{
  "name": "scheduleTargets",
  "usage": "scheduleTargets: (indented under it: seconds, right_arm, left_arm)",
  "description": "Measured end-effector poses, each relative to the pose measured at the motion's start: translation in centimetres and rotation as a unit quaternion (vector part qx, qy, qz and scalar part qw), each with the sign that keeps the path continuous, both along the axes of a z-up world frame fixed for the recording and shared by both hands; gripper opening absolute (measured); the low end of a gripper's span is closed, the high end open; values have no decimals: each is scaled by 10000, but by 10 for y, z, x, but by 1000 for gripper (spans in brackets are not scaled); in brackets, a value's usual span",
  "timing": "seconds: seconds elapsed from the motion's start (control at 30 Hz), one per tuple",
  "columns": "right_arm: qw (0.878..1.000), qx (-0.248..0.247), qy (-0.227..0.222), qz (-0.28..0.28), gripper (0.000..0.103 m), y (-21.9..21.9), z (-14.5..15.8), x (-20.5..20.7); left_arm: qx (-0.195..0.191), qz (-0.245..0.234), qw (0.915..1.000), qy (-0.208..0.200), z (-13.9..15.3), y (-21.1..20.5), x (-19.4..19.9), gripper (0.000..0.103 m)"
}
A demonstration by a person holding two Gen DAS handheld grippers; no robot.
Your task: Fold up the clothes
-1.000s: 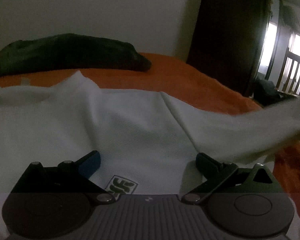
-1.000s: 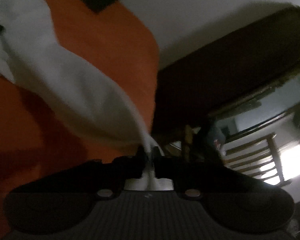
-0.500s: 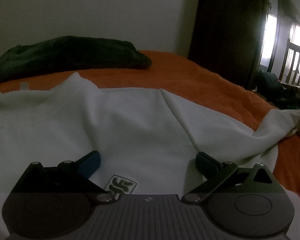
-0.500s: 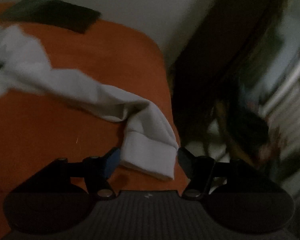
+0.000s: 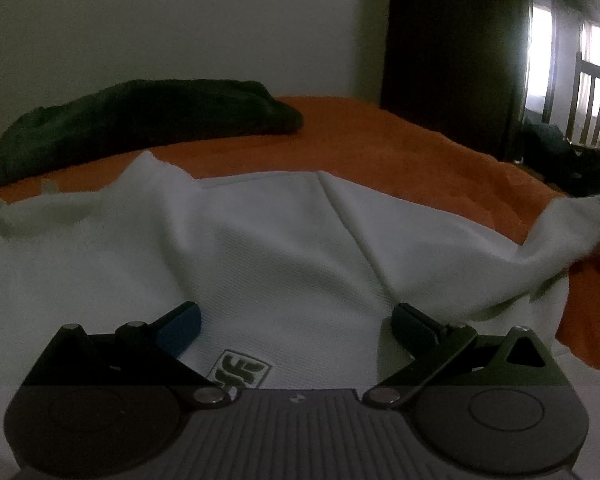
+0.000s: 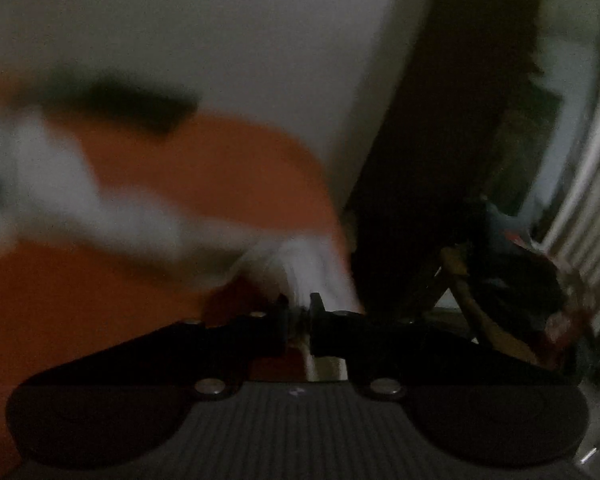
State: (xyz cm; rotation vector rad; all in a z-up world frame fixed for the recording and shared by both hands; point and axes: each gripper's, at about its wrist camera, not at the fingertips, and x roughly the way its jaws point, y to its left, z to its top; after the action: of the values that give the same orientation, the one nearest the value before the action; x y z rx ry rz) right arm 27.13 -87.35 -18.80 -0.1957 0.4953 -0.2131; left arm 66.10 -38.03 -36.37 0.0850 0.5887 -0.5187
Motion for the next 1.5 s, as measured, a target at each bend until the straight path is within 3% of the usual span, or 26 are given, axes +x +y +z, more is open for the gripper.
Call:
scheduleTargets:
  seconds: [0.1,0.2,0.23,0.33,0.37,0.47,0.53,0.6,0.67,0.7,0.73,0.77,0.83,0.9,0.97,1.0,1.03,1.07,1.13,1.23,1.3,1.33,1.37,1.4,1.47,1.5]
  right_arm:
    - [9981,279,-443,-314,9,-39,78,-17]
    - [9948,734,-184,-684,9,-88,118,-10]
    - [9932,878,75,-765,9,-99,116,-3]
    - [9733,1732,1218,-884,9,-131,77,31]
    - [9729,1755,1305,-744,9,-131,61,33]
    - [9895,794,1204,76,9,-110,16,11]
    - [9932,431,1007,403,9,-92,-3,-22]
    - [9953,84,805,526,9,-77,-10,-62]
    - [9940,-710,585,591,8,-65,-10,-99]
    - [9876,-1319,481,696,8,-53,-13,-118]
    - [9723,-2069,460,986,8,-35,-20,-137]
    - [9507,-2697,528,1439,8,-21,-27,-154]
    - [8954,-3717,714,2345,7,6,-42,-188]
    - [8547,-3916,1142,3210,7,26,-59,-215]
    - [8420,-3727,1692,3515,7,31,-81,-223]
    - [8427,-3608,1989,3465,15,31,-92,-224]
    - [8441,-3532,2234,3359,29,30,-102,-222]
    - [8515,-3521,2305,3128,33,27,-107,-220]
    - [8863,-3063,2289,2613,57,19,-95,-218]
    - [9431,-1685,2154,1892,51,-7,-53,-215]
    - [9743,-366,1879,1183,48,-33,-26,-203]
    - [9802,556,1689,866,48,-49,-13,-191]
    - [9766,1422,1512,569,48,-64,-4,-177]
    - [9697,1972,1402,348,43,-74,-3,-164]
    - [9635,2310,1353,72,42,-77,-10,-141]
    - [9637,2240,1451,62,41,-76,-17,-129]
  left_arm:
    - [-105,-24,9999,36,3,2,3,103]
    - [-775,-23,9968,215,24,15,12,103]
    - [-1012,72,9945,276,33,19,19,103]
    - [-653,392,9921,993,42,7,57,103]
    - [-464,378,9911,1189,39,1,68,103]
    - [-301,399,9956,790,35,-9,69,103]
    - [-161,453,9968,645,32,-16,66,103]
    - [-69,462,9975,527,31,-20,64,103]
    - [-55,462,9977,483,31,-22,65,103]
    - [-56,447,9979,461,30,-22,67,103]
    - [-57,432,9981,440,30,-23,68,103]
    - [-58,417,9982,420,29,-23,70,103]
    - [-29,417,9982,438,27,-23,71,103]
    - [90,386,9984,392,23,-29,74,103]
    - [172,389,9984,379,24,-31,76,103]
    - [192,397,9983,383,25,-32,76,103]
    - [199,401,9982,389,26,-32,78,103]
    - [208,399,9982,389,26,-31,77,103]
    - [221,395,9983,375,27,-29,75,103]
    - [219,408,9984,334,24,-31,77,103]
    - [223,419,9985,288,22,-32,76,103]
    - [230,423,9985,254,21,-32,75,103]
    - [236,428,9985,239,20,-32,75,103]
    - [242,433,9985,224,20,-33,75,103]
    - [234,437,9986,205,19,-32,75,103]
    - [221,436,9986,199,18,-31,75,103]
